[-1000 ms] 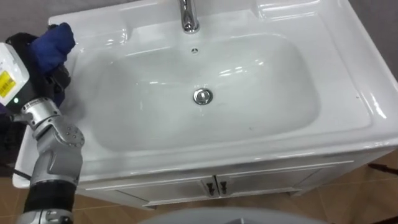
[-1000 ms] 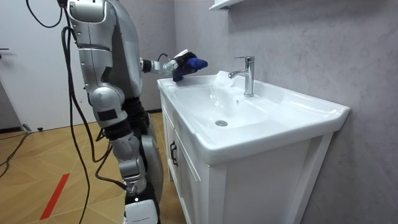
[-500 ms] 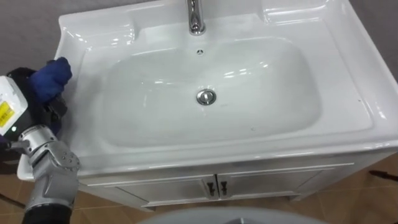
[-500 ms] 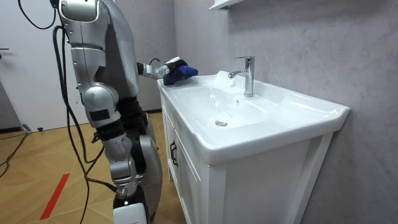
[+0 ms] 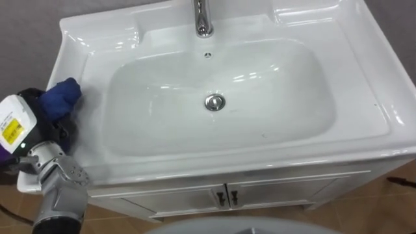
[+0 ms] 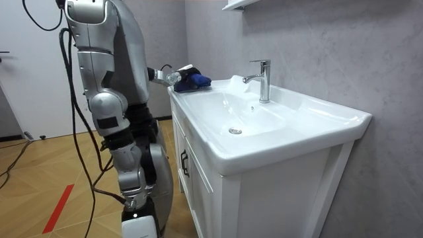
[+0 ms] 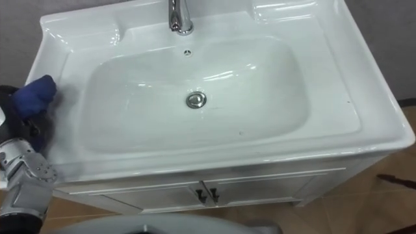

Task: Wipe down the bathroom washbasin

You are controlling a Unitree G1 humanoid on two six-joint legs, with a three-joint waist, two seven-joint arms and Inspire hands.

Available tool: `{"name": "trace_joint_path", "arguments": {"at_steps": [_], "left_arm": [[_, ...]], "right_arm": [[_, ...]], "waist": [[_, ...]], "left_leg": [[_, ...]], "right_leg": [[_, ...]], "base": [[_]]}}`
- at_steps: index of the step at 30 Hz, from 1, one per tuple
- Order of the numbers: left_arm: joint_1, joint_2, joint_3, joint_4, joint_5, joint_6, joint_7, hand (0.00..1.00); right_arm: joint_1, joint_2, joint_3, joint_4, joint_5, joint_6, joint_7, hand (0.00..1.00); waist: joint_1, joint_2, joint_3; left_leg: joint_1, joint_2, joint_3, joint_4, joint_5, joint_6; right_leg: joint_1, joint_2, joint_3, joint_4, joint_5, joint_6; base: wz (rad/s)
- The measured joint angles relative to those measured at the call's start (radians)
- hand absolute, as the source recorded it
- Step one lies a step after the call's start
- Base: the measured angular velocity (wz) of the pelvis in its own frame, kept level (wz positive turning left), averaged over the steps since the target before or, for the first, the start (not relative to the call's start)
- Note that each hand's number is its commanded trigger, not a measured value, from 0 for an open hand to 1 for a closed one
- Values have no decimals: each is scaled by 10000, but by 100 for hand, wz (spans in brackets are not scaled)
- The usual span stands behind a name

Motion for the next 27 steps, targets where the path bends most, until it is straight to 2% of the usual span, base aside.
{"name": "trace_joint_path", "arguments": {"at_steps": [9, 27], "left_arm": [[-12, 1, 1, -45, 0, -3, 19, 0], [-64, 4, 1, -590, 1, -35, 24, 0]], "right_arm": [[0, 0, -11, -45, -36, 93, -36, 0], [7, 8, -28, -140, -34, 26, -23, 0]], "waist": [[-235, 18, -5], [-248, -34, 28]], "left_leg": [[4, -1, 1, 0, 0, 0], [17, -1, 1, -5, 0, 0]], "right_leg": [[-7, 0, 2, -6, 0, 0], [-1, -1, 11, -13, 0, 0]], "base": [[0], [0]]}}
